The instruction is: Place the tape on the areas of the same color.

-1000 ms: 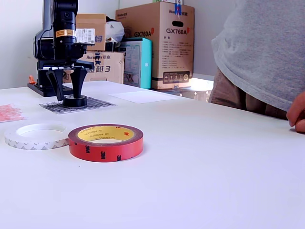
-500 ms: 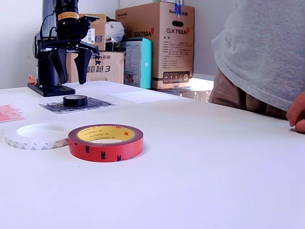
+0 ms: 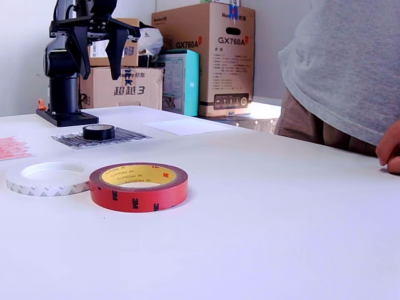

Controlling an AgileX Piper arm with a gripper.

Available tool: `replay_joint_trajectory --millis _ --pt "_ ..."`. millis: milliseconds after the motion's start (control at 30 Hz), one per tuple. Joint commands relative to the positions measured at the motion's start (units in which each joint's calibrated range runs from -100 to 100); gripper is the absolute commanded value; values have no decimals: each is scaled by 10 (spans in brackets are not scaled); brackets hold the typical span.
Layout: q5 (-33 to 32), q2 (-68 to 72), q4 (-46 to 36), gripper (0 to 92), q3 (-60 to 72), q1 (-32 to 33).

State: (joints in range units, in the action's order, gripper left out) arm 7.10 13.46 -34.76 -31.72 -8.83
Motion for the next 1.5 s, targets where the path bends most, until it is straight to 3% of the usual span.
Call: replay_joint_trajectory --millis 0,200,600,900,1200,1467 --pt "-62 70 -169 557 226 -3" --pt "-90 132 -240 557 332 -10" --pt "-88 211 -240 557 343 -62" --pt "-80 255 -240 557 354 -65" --pt "85 291 -231 558 378 -62" --pt "111 305 -231 558 378 -62"
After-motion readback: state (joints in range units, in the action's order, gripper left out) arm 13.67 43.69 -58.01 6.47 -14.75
